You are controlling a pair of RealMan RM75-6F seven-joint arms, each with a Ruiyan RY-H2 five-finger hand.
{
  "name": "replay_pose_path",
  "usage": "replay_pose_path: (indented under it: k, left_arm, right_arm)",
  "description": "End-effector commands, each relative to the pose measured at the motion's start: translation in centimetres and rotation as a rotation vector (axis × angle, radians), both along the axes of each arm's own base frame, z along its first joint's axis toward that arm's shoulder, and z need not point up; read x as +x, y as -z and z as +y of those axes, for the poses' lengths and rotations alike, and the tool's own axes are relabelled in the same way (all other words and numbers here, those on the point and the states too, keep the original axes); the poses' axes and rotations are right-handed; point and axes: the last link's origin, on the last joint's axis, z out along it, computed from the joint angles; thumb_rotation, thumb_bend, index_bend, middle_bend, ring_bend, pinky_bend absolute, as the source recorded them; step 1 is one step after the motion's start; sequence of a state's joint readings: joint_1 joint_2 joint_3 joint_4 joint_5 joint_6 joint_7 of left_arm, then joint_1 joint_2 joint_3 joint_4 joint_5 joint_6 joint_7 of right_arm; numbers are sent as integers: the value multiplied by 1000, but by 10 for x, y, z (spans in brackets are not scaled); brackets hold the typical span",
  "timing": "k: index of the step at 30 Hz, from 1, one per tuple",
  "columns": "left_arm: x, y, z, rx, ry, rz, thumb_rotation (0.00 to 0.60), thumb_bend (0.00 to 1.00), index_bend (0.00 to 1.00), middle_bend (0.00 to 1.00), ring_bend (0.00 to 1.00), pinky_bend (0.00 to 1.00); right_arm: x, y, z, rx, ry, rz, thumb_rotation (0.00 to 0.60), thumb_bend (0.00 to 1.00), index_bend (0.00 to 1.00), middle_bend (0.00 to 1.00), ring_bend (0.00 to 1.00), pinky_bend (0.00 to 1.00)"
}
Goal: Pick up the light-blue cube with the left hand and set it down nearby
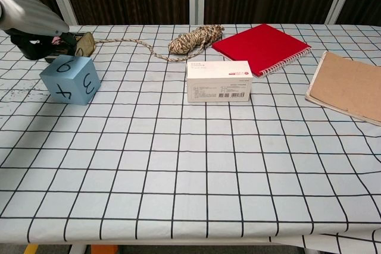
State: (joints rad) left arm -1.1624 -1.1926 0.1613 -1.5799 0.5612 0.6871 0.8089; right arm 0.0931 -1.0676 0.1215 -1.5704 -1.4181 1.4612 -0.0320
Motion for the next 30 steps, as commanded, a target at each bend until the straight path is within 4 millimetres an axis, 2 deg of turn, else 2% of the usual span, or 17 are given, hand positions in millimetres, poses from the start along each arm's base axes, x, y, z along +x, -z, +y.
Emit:
replay_pose_path:
  k: [1, 12, 15, 17, 19, 21, 22, 23, 26, 28, 30]
  left_arm:
    - [-2, -3, 0, 7, -7, 0, 600, 723, 297, 889, 903, 889]
    - [-11, -13, -1, 35, -34, -22, 600, 727, 299, 888, 902, 891]
    - [-7, -25, 0, 111, -6, -92, 600, 714, 242, 858, 877, 878]
    - [-8, -39, -5, 192, 24, -166, 600, 640, 200, 782, 815, 837]
    - [-14, -60, -19, 312, 57, -283, 600, 528, 178, 680, 731, 774]
    - [-29, -79, -42, 437, 85, -431, 600, 429, 164, 536, 573, 690]
    - [-38, -85, -54, 480, 94, -495, 600, 380, 158, 436, 459, 636]
    - [-48, -91, -67, 516, 100, -550, 600, 331, 152, 333, 347, 567]
    - [-85, -100, -110, 592, 112, -643, 600, 176, 127, 122, 119, 343]
    - [-110, -103, -137, 628, 105, -640, 600, 78, 120, 54, 38, 232]
    - [-129, -101, -160, 645, 74, -640, 600, 10, 118, 23, 5, 151]
  right_arm:
    - [1, 0, 0, 0, -1, 0, 600, 196, 0, 0, 0, 0]
    - [3, 2, 0, 2, -6, 1, 600, 199, 0, 0, 0, 0]
    - [3, 0, 0, -4, -10, 0, 600, 200, 0, 0, 0, 0]
    - [4, -2, 0, -8, -13, -1, 600, 200, 0, 0, 0, 0]
    - [5, -5, 1, -16, -17, -2, 600, 200, 0, 0, 0, 0]
    - [5, -7, 3, -24, -22, -5, 600, 199, 0, 0, 0, 0]
    - [6, -7, 4, -27, -24, -6, 600, 199, 0, 0, 0, 0]
    - [6, -7, 5, -29, -25, -7, 600, 200, 0, 0, 0, 0]
    - [4, -6, 9, -27, -26, -3, 600, 200, 0, 0, 0, 0]
    - [4, -3, 13, -18, -29, 4, 600, 200, 0, 0, 0, 0]
    - [4, 0, 19, -4, -34, 12, 600, 198, 0, 0, 0, 0]
